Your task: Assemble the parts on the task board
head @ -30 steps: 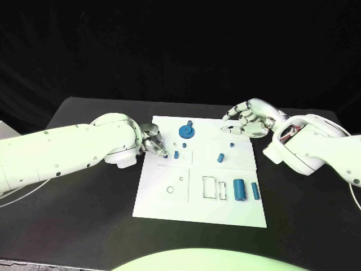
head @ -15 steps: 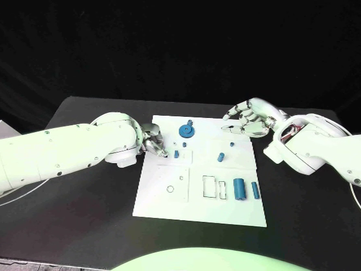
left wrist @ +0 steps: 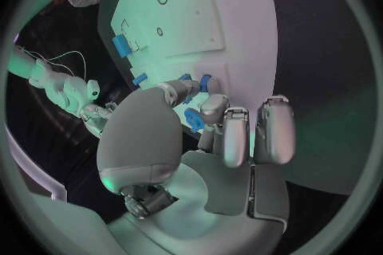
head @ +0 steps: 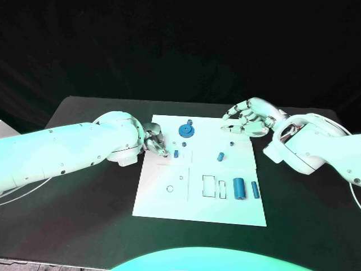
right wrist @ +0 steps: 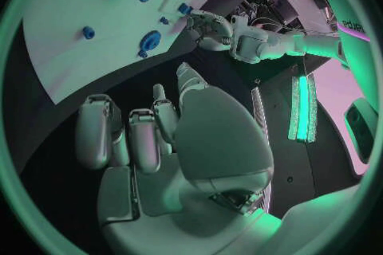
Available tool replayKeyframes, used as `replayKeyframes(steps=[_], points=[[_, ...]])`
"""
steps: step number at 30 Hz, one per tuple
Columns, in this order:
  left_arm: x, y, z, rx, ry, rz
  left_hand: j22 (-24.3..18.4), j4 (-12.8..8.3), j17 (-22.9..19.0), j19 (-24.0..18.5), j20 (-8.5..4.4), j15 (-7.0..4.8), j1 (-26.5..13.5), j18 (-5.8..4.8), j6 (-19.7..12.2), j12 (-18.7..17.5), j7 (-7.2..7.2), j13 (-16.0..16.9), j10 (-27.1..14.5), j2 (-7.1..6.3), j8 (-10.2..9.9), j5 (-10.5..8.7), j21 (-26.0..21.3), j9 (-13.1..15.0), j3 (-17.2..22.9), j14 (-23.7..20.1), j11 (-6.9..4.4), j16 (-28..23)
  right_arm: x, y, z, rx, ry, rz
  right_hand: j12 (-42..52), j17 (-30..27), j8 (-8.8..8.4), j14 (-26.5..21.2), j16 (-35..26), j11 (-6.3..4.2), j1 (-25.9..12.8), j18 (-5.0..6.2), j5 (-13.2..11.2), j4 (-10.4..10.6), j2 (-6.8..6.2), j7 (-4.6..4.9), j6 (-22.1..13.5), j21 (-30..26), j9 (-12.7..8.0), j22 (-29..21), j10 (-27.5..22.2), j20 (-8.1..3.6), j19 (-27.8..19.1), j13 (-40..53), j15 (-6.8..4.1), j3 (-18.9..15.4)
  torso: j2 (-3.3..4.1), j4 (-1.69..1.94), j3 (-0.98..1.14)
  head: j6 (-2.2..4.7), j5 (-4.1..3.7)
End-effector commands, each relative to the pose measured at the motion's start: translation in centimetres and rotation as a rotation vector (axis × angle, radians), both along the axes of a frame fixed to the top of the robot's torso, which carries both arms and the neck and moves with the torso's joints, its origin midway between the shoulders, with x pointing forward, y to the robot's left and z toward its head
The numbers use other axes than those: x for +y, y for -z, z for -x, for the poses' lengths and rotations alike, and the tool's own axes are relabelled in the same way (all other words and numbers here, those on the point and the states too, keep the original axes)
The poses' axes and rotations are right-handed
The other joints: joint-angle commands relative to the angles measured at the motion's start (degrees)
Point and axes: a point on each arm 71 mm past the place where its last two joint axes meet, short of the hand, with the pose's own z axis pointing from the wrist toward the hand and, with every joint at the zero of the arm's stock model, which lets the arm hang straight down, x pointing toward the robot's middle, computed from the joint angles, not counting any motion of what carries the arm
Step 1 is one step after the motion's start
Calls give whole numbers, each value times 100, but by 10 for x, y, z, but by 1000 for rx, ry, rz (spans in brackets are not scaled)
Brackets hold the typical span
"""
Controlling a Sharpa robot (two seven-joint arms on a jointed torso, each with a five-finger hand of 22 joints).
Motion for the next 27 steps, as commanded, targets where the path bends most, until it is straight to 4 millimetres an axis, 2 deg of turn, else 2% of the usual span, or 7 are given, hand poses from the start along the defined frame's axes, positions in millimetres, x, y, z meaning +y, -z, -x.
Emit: replayKeyframes(steps=[1, 14, 18, 21, 22, 23, 27], points=[[-4, 2, 1, 22, 21, -10, 344, -1107, 1031, 37, 5, -42, 4, -28, 19, 20, -10, 7, 43, 58, 5, 39, 34, -1, 1155, 469, 8, 28, 1, 0, 1, 0, -16, 1, -23, 322, 20, 293, -28, -1, -13, 64, 29, -9, 30, 0, -46, 0, -9, 537, -26, -2, -28, 89, 27, 36, -1, -2, 2, -9, -3], [-7, 6, -1, 72, 31, -29, 314, -1107, 1018, 12, 4, -42, -9, -20, 19, 3, -9, -15, 34, 60, 4, 36, 15, -2, 1164, 466, 10, 22, 2, 0, 2, 3, -18, 2, -23, 322, 20, 293, -28, -1, -13, 64, 29, -9, 30, 0, -46, 0, -9, 537, -26, -2, -28, 89, 27, 36, -4, -1, 2, -41, -31], [-6, 7, -2, 81, 20, -22, 284, -1047, 1009, -22, 14, -30, -174, -13, 1, -6, -9, -21, 40, 41, -1, -11, -10, 7, 1097, 463, 18, 17, 1, 0, 2, 3, -18, 2, -25, 315, 33, 293, -39, -4, -21, 65, 31, -8, 33, -3, -45, -12, -12, 532, -23, -6, -26, 84, 23, 40, -8, 7, 0, -40, -39], [-5, 7, -3, 82, 11, -17, 260, -834, 975, -47, 16, -47, -503, -7, -27, -34, -66, -59, 32, 9, -1, -83, -42, 22, 762, 453, -23, 0, 1, 0, 2, 3, -18, 2, -25, 315, 33, 293, -39, -4, -21, 65, 31, -8, 33, -3, -45, -12, -12, 532, -23, -6, -26, 84, 23, 40, -8, 8, 2, -40, -41], [-4, 7, -3, 81, 7, -16, 257, -714, 968, -48, 9, -53, -637, -8, -12, -37, -74, -65, 24, 7, -10, -113, -49, 11, 621, 451, -18, -4, 1, 0, 2, 3, -18, 2, -25, 315, 33, 293, -39, -4, -21, 65, 31, -8, 33, -3, -45, -12, -12, 532, -23, -6, -26, 84, 23, 40, -10, 9, 1, -40, -42], [-4, 7, -3, 80, 3, -14, 244, -509, 957, -55, 7, -51, -854, -6, 25, -33, -71, -64, 15, -4, -27, -140, -63, -12, 362, 448, -15, -9, 1, 0, 2, 2, -18, 2, -25, 315, 33, 293, -39, -4, -21, 65, 31, -8, 33, -3, -45, -12, -12, 532, -23, -6, -26, 84, 23, 40, -9, 8, 1, -35, -40], [1, 7, -4, 73, -17, -11, 235, -149, 952, -47, 1, -58, -1018, -6, 67, -33, -72, -69, -29, 9, -97, -113, -86, -79, -279, 448, -13, -10, 1, 0, 2, 2, -17, 2, -31, 311, 33, 292, -43, -4, -24, 67, 30, -7, 30, -3, -47, -24, -13, 525, -27, -6, -30, 78, 23, 39, -6, 4, -4, -29, -40]])
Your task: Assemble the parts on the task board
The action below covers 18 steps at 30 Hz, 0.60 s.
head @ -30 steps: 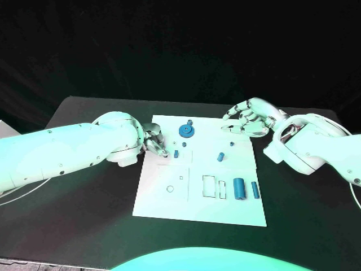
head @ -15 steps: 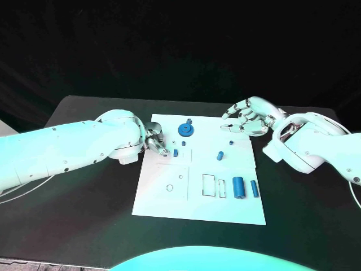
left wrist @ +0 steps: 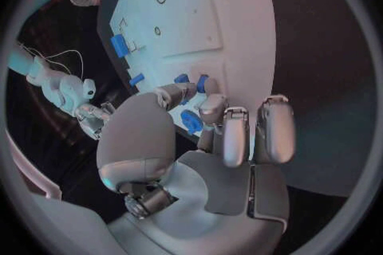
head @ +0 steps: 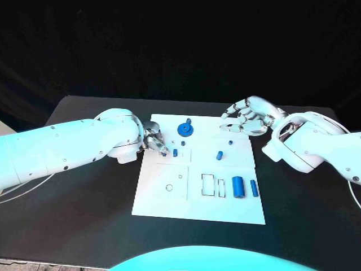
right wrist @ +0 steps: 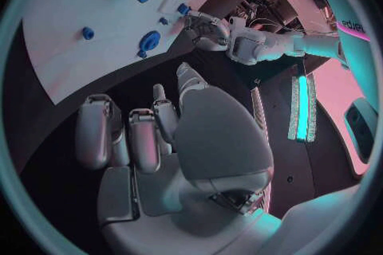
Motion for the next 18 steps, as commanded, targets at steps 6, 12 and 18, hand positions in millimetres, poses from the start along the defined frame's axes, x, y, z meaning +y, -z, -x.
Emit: replayKeyframes(steps=[6, 12, 18], points=[[5, 4, 1, 20, -24, 5, 239, 484, 948, -18, -12, -32, -116, -8, 61, -11, 63, 23, -43, -67, -62, -21, -51, -46, -873, 469, -14, -7, 1, 0, 1, 0, -15, 2, -42, 303, 33, 290, -18, -4, -25, 71, 30, -7, 29, -3, -50, -39, -7, 518, -38, -7, -36, 67, 23, 39, 2, -4, -4, 13, 0], [7, 1, 0, -1, -38, 18, 241, 544, 956, -15, -14, -34, -80, -8, 74, 11, 57, 52, -30, -52, -55, -17, -52, -45, -976, 471, -18, -2, 1, 0, 1, -1, -14, 2, -42, 303, 33, 290, -18, -4, -25, 71, 30, -7, 29, -3, -50, -39, -7, 518, -38, -7, -36, 67, 23, 39, 3, -3, -6, 13, -10], [10, -7, -2, -32, -57, 41, 248, 625, 972, -6, -15, -35, -164, -10, 86, 34, 59, 78, -19, -26, -43, -10, -52, -42, -1222, 476, -16, 8, 1, 0, 1, -1, -15, 2, -42, 303, 33, 290, -18, -4, -25, 71, 30, -7, 29, -3, -50, -39, -7, 518, -38, -7, -36, 67, 23, 39, -3, 0, -2, 29, -18]])
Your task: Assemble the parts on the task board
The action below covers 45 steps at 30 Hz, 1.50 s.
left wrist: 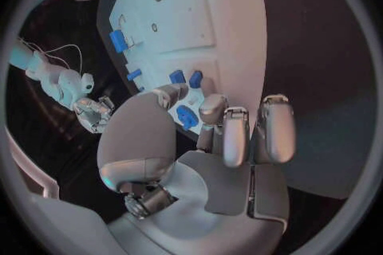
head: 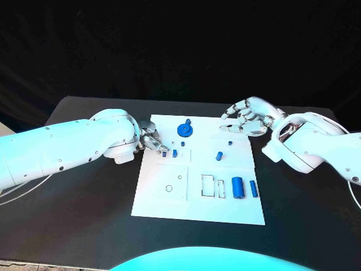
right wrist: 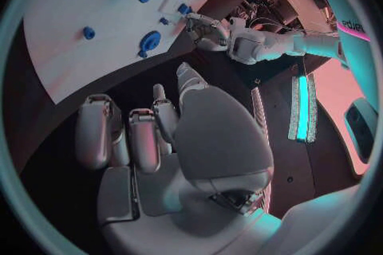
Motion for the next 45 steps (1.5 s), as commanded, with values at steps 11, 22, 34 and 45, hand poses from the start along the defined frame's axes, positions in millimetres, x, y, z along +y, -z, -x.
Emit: replayKeyframes(steps=[11, 22, 34, 45], points=[[-3, -24, -3, -61, -55, 211, -111, 0, 744, -302, 27, 34, -192, 80, -288, -342, 123, -487, -380, 89, -109, -57, -306, -39, -456, 403, 92, -118, 1, 1, 0, -1, -15, 2, -14, 303, 34, 290, -17, -4, -26, 71, 30, -7, 29, -2, -50, -39, -7, 519, -38, -7, -36, 67, 23, 39, 1, -7, 7, 42, -5], [-18, -48, -9, -389, 60, 405, -3100, -48, -2888, -2877, 603, 646, 1807, 695, -1664, -2134, 760, -2536, -2877, -23, -732, -6, -3245, -922, -761, -1961, 746, -2668, -2, 1, -1, -4, -5, 4, -13, 297, 36, 290, -25, -4, -29, 72, 31, -8, 27, -2, -62, -49, -12, 514, -35, -8, -35, 67, 22, 41, 1, 12, 4, 113, -64], [-46, -41, -4, -576, 326, 277, -3090, -77, -2200, -2692, 587, 615, 2564, 706, -1378, -2148, 728, -2974, -2691, -121, -594, -106, -3248, -1398, -700, -1457, 712, -1919, -1, 2, -2, -2, -8, 4, -15, 298, 38, 291, -26, -4, -26, 70, 32, -10, 27, -2, -63, -44, -12, 517, -37, -9, -32, 65, 21, 42, 3, 5, -2, 169, -89], [-65, -22, -3, -580, 471, 149, -3058, -61, -3421, -2918, 629, 693, 2884, 694, -1189, -3176, 732, -3938, -2943, -203, -754, -151, -3384, -2058, -613, -2252, 810, -2703, 0, 2, -1, 1, -12, 4, -8, 307, 42, 294, -24, -5, -20, 67, 36, -12, 30, -3, -62, -33, -13, 524, -29, -10, -24, 71, 20, 48, 7, -6, -1, 170, -117]])
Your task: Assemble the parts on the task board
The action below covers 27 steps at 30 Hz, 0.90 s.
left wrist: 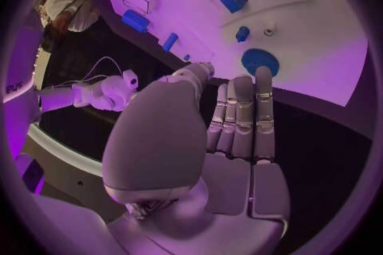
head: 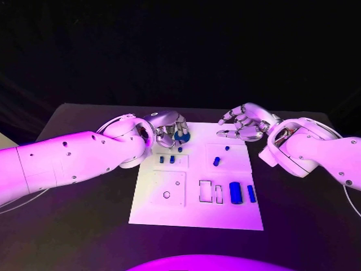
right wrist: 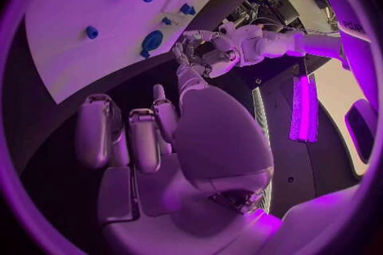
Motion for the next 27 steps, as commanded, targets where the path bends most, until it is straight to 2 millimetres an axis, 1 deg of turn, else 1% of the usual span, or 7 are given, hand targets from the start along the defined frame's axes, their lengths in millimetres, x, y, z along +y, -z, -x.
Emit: replayKeyframes(steps=[1, 5, 8, 10, 17, 21, 27], points=[[-7, 5, 3, -48, 85, -98, 22, 24, -74, -12, 30, 49, 8, 66, 112, -265, -4, -233, -10, -24, -59, -50, -16, -147, -64, 61, 73, 33, 2, 0, 1, 0, -18, 1, -8, 304, 37, 294, -24, -5, -20, 67, 36, 5, 30, 2, -26, -4, -7, 522, -29, -10, -24, 71, 20, 31, 1, -3, -1, -7, -18], [-11, 11, 3, -35, 96, -142, 39, 29, -119, 9, 48, 59, -8, 69, 164, -430, -28, -390, 6, -18, -158, -66, -9, -289, -171, 111, 88, 131, 2, 1, 1, 1, -18, 2, -8, 304, 37, 294, -24, -5, -20, 67, 36, 5, 30, 2, -26, -4, -7, 522, -29, -10, -24, 71, 20, 31, 2, 6, 1, -11, -26], [-12, 16, 2, -23, 98, -169, 56, 26, -140, 34, 51, 60, 16, 72, 234, -499, -33, -461, 43, 7, -194, -64, 11, -354, -203, 144, 89, 196, 2, 1, 1, 0, -19, 1, -8, 304, 37, 294, -24, -5, -20, 67, 36, 5, 30, 2, -26, -4, -7, 522, -29, -10, -24, 71, 20, 31, -2, 3, 2, -15, -29], [-13, 18, 1, -14, 97, -184, 92, 24, -66, 73, 47, 52, 45, 74, 300, -561, -18, -535, 120, 24, -252, -52, 57, -434, -221, 249, 81, 351, 2, 0, 1, 0, -19, 1, -8, 304, 37, 294, -24, -5, -20, 67, 36, 5, 30, 2, -26, -4, -7, 522, -29, -10, -24, 71, 20, 31, -1, 0, 2, -20, -30], [-13, 25, -2, 7, 88, -221, 112, 26, -116, 76, 46, 57, 62, 72, 353, -633, -12, -595, 115, 37, -286, -42, 76, -484, -229, 226, 89, 377, 2, 0, 1, -4, -16, -1, -15, 295, 40, 293, -30, -6, -16, 72, 39, 4, 32, 2, -26, -28, -7, 508, -35, -10, -33, 63, 19, 36, -4, 0, 4, -21, -36], [-12, 28, -4, 10, 80, -232, 129, 16, -91, 79, 46, 59, 101, 73, 391, -669, -25, -629, 132, 67, -309, -28, 92, -517, -209, 246, 92, 427, 2, 0, 1, -5, -16, -2, -15, 295, 40, 293, -30, -6, -16, 72, 39, 4, 32, 2, -26, -28, -7, 508, -35, -10, -33, 63, 19, 36, -1, 6, 2, -19, -42], [-13, 30, -5, 18, 84, -241, 178, 17, 95, 98, 42, 50, 131, 74, 491, -702, -49, -685, 243, 89, -344, -27, 150, -580, -175, 388, 81, 628, 2, 0, 2, -5, -17, -2, -15, 295, 40, 293, -30, -6, -16, 72, 39, 4, 32, 2, -26, -28, -7, 508, -35, -10, -33, 63, 19, 36, -3, 2, 6, -29, -44]])
